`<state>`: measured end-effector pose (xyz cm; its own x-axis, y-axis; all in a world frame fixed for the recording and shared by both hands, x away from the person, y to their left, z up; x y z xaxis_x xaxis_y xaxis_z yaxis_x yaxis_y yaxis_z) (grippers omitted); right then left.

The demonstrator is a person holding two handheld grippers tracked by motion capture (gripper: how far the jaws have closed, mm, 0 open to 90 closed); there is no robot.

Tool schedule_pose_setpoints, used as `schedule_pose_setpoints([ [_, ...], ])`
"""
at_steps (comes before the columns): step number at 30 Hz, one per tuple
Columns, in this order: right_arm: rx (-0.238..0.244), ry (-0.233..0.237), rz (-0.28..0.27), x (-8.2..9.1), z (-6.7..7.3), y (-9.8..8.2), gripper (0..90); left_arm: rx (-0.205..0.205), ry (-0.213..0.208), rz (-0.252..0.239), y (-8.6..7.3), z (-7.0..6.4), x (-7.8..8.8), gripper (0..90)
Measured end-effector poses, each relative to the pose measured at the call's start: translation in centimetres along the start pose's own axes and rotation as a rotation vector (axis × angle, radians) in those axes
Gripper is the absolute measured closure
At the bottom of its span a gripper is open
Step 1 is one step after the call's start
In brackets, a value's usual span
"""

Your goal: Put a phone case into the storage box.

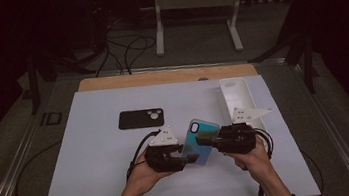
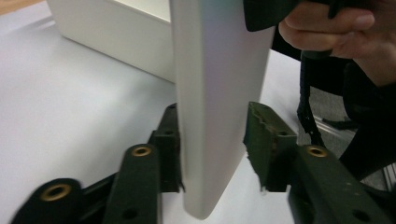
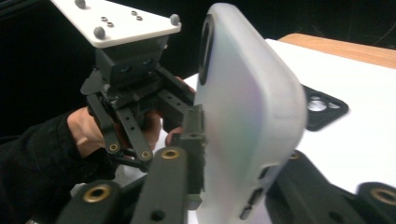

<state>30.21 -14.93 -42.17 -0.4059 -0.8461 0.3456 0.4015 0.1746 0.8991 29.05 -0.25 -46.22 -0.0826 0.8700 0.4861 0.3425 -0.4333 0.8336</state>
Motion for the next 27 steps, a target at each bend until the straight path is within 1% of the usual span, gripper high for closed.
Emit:
schedule_pose_setpoints([
  [3, 0.007, -0.034, 0.002, 0.0, -0.2, -0.1, 59.8, -0.002, -0.010, -0.004, 0.0, 0.0, -0.1, 70.6],
  [4, 0.003, -0.037, 0.003, 0.0, -0.2, -0.1, 56.0, -0.002, -0.016, -0.011, 0.0, -0.1, -0.1, 72.8],
  [5, 0.003, -0.037, 0.003, 0.0, -0.2, -0.1, 56.0, -0.002, -0.016, -0.011, 0.0, -0.1, -0.1, 74.6],
  [6, -0.005, -0.039, -0.005, -0.1, -0.2, 0.0, 47.7, -0.005, -0.025, -0.022, 0.1, -0.2, -0.1, 77.2],
  [7, -0.010, -0.037, -0.008, -0.1, -0.2, 0.0, 44.6, -0.009, -0.031, -0.027, 0.2, -0.3, -0.1, 78.7],
  [10, -0.006, -0.045, -0.015, -0.3, 0.0, 0.1, 37.0, -0.024, -0.015, -0.026, 0.3, -0.4, -0.2, 80.3],
  [11, -0.005, -0.057, -0.011, -0.4, 0.1, 0.2, 33.7, -0.031, -0.002, -0.023, 0.3, -0.4, -0.1, 80.4],
  [12, 0.006, -0.085, -0.003, -0.4, 0.0, 0.1, 29.8, -0.031, 0.010, -0.022, 0.3, -0.4, -0.1, 80.6],
  [13, 0.012, -0.114, 0.005, -0.5, 0.0, 0.1, 27.8, -0.030, 0.013, -0.021, 0.3, -0.3, 0.0, 80.6],
  [14, 0.015, -0.133, 0.006, -0.5, 0.0, 0.0, 26.1, -0.031, 0.020, -0.024, 0.3, -0.2, 0.1, 80.6],
  [16, 0.008, -0.177, 0.000, -0.3, -0.2, 0.0, 20.5, -0.024, 0.039, -0.029, 0.3, -0.1, 0.3, 80.8],
  [17, 0.004, -0.186, -0.002, -0.3, -0.2, 0.0, 19.0, -0.023, 0.049, -0.031, 0.3, 0.0, 0.4, 80.8],
  [20, -0.013, -0.215, -0.009, 0.1, -0.4, 0.1, 14.1, -0.015, 0.096, -0.038, 0.2, 0.4, 0.7, 80.8],
  [23, -0.026, -0.240, -0.011, 0.2, -0.5, 0.2, 13.1, -0.005, 0.126, -0.042, 0.2, 0.6, 0.7, 80.8],
  [27, -0.031, -0.273, -0.025, 0.3, -0.3, 0.6, 13.9, -0.006, 0.156, -0.035, 0.1, 0.8, 0.6, 80.8],
])
Point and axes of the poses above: each handheld gripper's, and its own axes: x roughly backward along the jaws, y roughly out of its top, z roughly to its left, the point moved 6 cm from there along -x, roughly forward along the jaws, and after that the axes turned 7 degrees about -y, right-handed, at the moved point
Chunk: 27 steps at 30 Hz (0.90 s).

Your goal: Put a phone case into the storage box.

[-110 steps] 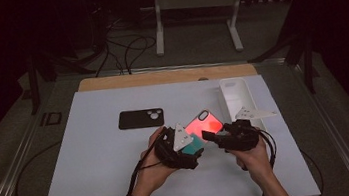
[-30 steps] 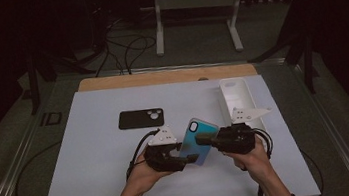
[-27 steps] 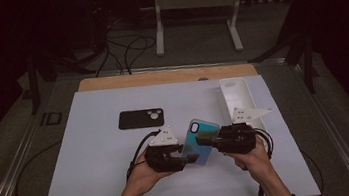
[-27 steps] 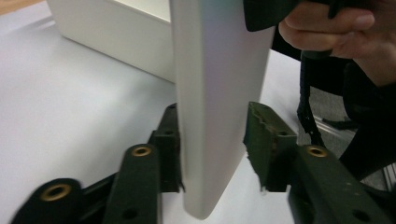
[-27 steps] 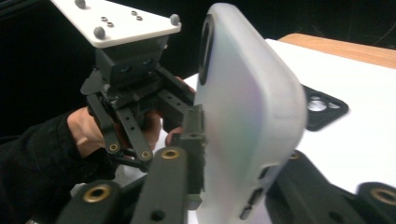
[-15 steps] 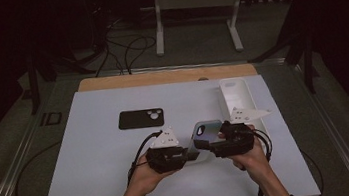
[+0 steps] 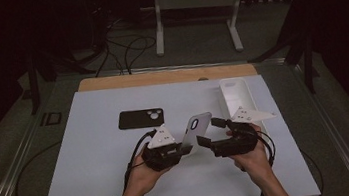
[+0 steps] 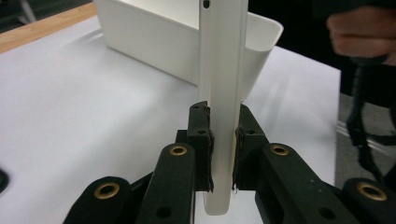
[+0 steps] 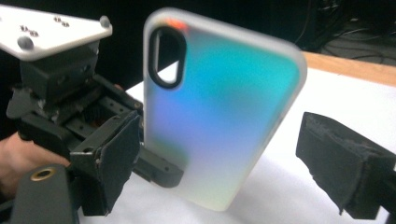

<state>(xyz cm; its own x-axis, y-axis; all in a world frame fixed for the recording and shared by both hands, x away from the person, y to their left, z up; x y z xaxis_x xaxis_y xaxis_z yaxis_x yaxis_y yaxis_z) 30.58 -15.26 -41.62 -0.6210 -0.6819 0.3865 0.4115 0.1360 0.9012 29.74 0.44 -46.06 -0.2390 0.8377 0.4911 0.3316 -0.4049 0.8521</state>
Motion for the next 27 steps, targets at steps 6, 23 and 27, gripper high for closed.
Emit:
schedule_pose_setpoints([
  [6, -0.014, -0.027, -0.008, 0.1, 0.2, 0.5, 14.0, -0.002, 0.014, 0.003, 0.0, -0.1, -0.1, 80.8],
  [23, -0.133, -0.089, -0.063, -1.4, 0.9, 1.6, 15.1, -0.022, 0.057, 0.030, -0.1, -1.0, -1.1, 80.9],
  [27, -0.152, -0.100, -0.084, -1.6, 0.9, 1.6, 15.1, -0.010, 0.041, 0.016, 0.0, -1.4, -1.4, 80.5],
])
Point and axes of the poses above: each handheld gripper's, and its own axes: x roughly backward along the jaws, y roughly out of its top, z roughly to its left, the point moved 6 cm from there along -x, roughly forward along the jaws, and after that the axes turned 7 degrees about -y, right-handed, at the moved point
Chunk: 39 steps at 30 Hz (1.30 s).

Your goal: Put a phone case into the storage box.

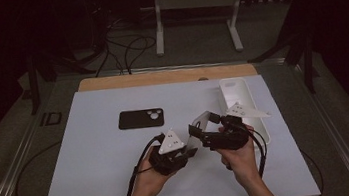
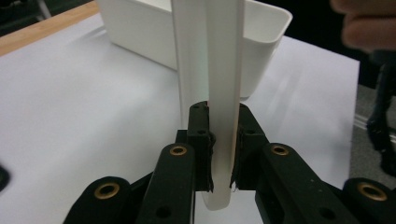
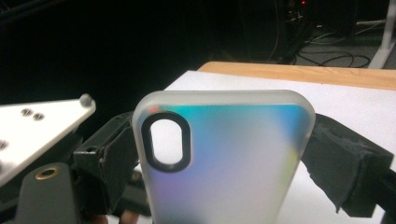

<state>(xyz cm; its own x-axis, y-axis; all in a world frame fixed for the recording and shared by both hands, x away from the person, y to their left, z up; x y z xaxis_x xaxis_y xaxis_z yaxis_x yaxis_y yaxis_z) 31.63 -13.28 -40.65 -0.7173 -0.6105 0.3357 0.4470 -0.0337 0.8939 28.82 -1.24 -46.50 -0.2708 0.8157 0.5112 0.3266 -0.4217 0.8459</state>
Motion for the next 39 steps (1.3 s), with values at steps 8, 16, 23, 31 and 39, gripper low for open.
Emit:
schedule_pose_setpoints([
  [8, 0.020, -0.007, -0.016, 0.1, 0.1, 0.0, 16.7, 0.006, 0.005, -0.007, -0.1, 0.3, 0.2, 80.5],
  [16, 0.045, -0.006, -0.019, 0.0, 0.3, -0.1, 16.8, 0.004, 0.001, -0.031, 0.0, 0.3, 0.7, 64.7],
  [23, 0.043, -0.016, -0.022, 0.1, -0.1, 0.0, 16.9, 0.019, 0.065, -0.056, 0.0, 1.0, 1.7, 41.9],
  [31, 0.051, -0.024, -0.019, 0.0, -0.2, 0.1, 16.9, 0.023, 0.167, -0.073, -0.1, 1.7, 2.6, 18.5],
  [39, 0.062, -0.033, -0.023, -0.1, -0.3, 0.5, 16.9, 0.026, 0.206, -0.072, -0.5, 2.4, 3.6, 3.5],
])
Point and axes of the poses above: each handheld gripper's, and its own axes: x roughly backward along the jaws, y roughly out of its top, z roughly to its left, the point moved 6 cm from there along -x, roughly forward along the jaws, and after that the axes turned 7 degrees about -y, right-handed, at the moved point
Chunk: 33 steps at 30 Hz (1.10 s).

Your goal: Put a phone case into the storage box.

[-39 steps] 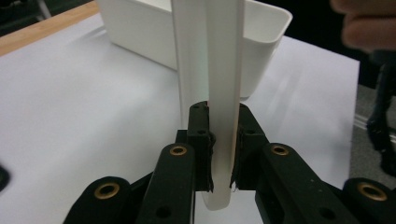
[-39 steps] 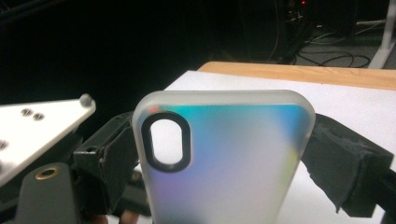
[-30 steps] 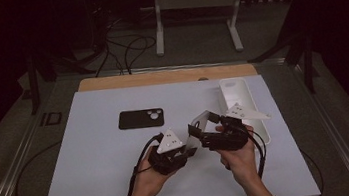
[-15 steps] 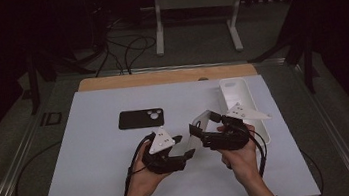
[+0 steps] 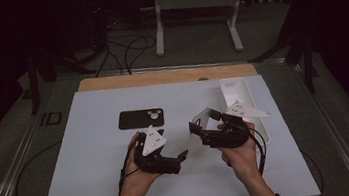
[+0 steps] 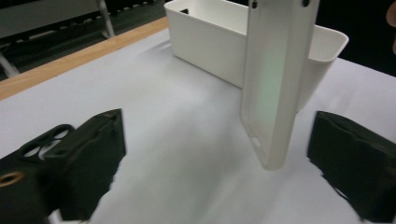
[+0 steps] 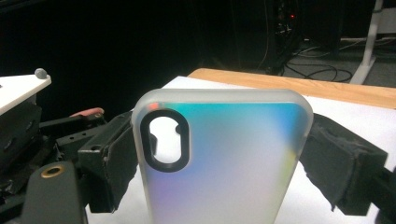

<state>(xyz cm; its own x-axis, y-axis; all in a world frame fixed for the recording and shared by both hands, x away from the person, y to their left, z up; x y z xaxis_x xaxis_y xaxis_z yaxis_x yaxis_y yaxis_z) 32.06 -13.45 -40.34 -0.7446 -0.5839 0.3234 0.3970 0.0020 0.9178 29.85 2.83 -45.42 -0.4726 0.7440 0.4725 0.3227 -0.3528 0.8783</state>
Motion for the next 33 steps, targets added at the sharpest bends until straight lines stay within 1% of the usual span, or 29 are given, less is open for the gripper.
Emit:
schedule_pose_setpoints([
  [2, 0.003, 0.000, -0.002, 0.0, 0.0, 0.0, 16.9, 0.000, 0.000, 0.000, 0.0, 0.0, 0.0, 3.1],
  [3, 0.011, -0.004, -0.002, 0.0, -0.1, 0.2, 16.9, 0.004, 0.032, -0.008, -0.2, 0.6, 0.6, 1.2],
  [5, 0.013, -0.007, -0.004, 0.1, -0.2, 0.3, 16.9, 0.011, 0.038, -0.015, -0.4, 0.9, 0.8, 0.7],
  [8, 0.014, -0.014, -0.004, 0.2, -0.4, 0.4, 16.9, 0.013, 0.067, -0.016, -0.9, 1.6, 1.4, 0.4],
  [9, 0.015, -0.015, -0.007, 0.2, -0.5, 0.5, 16.8, 0.012, 0.076, -0.020, -1.1, 1.8, 1.6, 0.3],
  [11, 0.015, -0.023, -0.007, 0.3, -0.7, 0.6, 16.9, 0.024, 0.085, -0.027, -1.6, 2.2, 2.2, 0.2],
  [15, 0.021, -0.034, -0.008, 0.4, -1.1, 0.8, 16.9, 0.044, 0.118, -0.046, -2.7, 3.2, 3.4, 0.0],
  [17, 0.022, -0.038, -0.012, 0.4, -1.4, 1.0, 16.8, 0.044, 0.138, -0.061, -3.2, 3.7, 4.1, 0.0],
  [19, 0.024, -0.043, -0.012, 0.5, -1.6, 1.1, 16.9, 0.044, 0.158, -0.066, -3.8, 4.2, 4.7, 0.0],
  [22, 0.026, -0.050, -0.015, 0.5, -1.8, 1.3, 16.8, 0.056, 0.175, -0.084, -4.8, 4.8, 5.8, 0.0],
  [24, 0.031, -0.051, -0.016, 0.6, -1.9, 1.4, 16.9, 0.061, 0.190, -0.080, -5.6, 5.2, 6.4, 0.0],
  [26, 0.037, -0.057, -0.016, 0.6, -2.0, 1.6, 16.9, 0.056, 0.201, -0.076, -6.6, 5.6, 7.1, 0.0],
  [28, 0.042, -0.059, -0.016, 0.6, -2.1, 1.6, 16.9, 0.056, 0.201, -0.076, -6.6, 5.6, 7.1, 0.0],
  [29, 0.042, -0.059, -0.016, 0.6, -2.1, 1.6, 16.8, 0.063, 0.211, -0.077, -7.7, 5.9, 7.9, 0.0],
  [30, 0.050, -0.066, -0.016, 0.6, -2.2, 1.8, 16.9, 0.072, 0.215, -0.078, -8.1, 6.1, 8.2, 0.0],
  [31, 0.050, -0.066, -0.016, 0.6, -2.2, 1.8, 16.9, 0.072, 0.215, -0.078, -8.1, 6.1, 8.2, 0.0],
  [32, 0.052, -0.070, -0.014, 0.6, -2.3, 1.9, 16.8, 0.090, 0.229, -0.088, -9.0, 6.4, 9.0, 0.0],
  [33, 0.051, -0.074, -0.017, 0.5, -2.5, 2.1, 16.8, 0.095, 0.234, -0.087, -9.3, 6.5, 9.3, 0.0],
])
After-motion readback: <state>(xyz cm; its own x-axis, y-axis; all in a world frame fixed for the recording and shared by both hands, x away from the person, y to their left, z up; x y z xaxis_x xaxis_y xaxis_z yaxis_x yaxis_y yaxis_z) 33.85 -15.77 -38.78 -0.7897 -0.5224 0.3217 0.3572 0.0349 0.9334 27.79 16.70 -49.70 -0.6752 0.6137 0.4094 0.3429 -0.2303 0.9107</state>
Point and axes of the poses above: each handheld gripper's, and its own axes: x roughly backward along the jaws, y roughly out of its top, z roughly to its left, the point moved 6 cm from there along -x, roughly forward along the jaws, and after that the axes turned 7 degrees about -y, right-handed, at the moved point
